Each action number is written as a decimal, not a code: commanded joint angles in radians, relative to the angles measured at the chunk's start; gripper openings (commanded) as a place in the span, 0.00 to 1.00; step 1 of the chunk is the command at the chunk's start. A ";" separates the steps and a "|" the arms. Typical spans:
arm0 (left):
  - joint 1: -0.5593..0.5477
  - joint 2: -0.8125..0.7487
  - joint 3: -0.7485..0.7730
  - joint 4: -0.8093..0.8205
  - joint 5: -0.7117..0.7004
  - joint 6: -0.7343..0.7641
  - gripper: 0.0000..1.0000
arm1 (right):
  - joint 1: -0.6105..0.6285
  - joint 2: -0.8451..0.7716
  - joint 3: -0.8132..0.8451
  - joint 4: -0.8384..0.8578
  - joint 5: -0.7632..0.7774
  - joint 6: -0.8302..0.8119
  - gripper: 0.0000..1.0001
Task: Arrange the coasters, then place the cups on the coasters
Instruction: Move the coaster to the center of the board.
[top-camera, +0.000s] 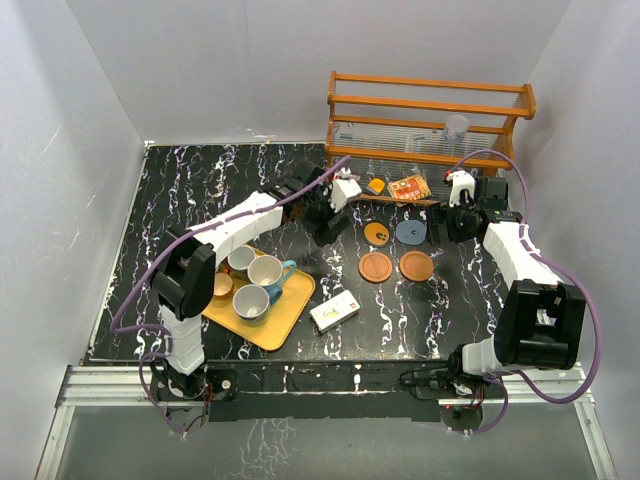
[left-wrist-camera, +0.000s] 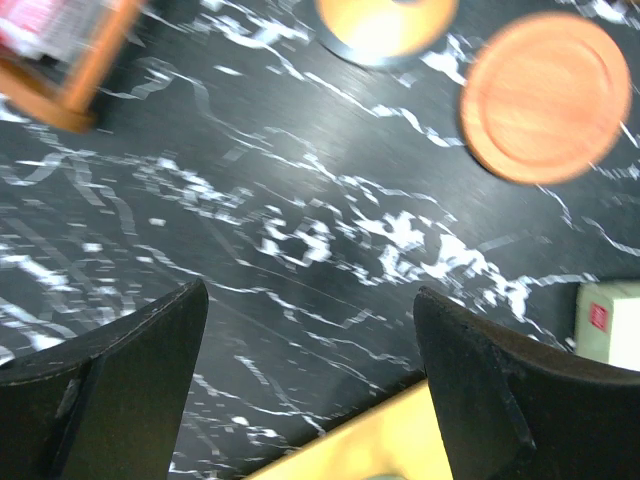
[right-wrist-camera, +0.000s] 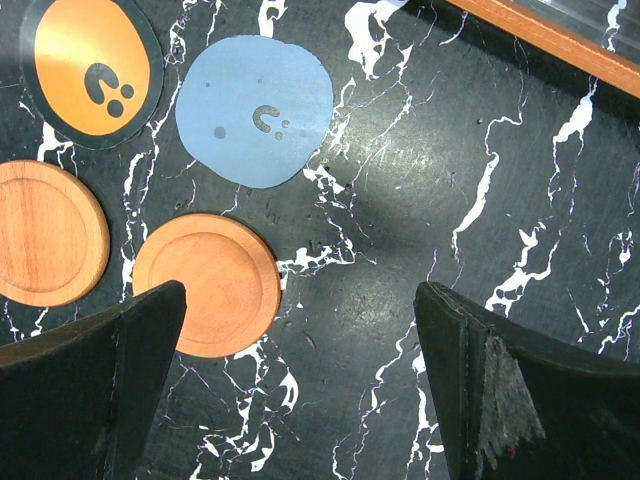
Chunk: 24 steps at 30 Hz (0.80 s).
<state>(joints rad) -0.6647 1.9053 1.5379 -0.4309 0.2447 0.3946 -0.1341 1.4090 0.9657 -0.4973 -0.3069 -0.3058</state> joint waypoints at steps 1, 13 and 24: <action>-0.057 -0.060 -0.066 -0.086 0.147 0.032 0.83 | -0.008 -0.005 0.024 0.021 -0.005 -0.001 0.98; -0.254 0.015 -0.087 -0.020 0.131 -0.036 0.82 | -0.007 -0.009 0.018 0.023 0.008 -0.006 0.98; -0.349 0.076 -0.097 -0.037 0.098 -0.006 0.75 | -0.010 -0.005 0.020 0.020 0.006 -0.010 0.98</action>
<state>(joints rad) -0.9916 1.9869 1.4342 -0.4450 0.3485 0.3687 -0.1341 1.4090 0.9657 -0.4973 -0.3054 -0.3088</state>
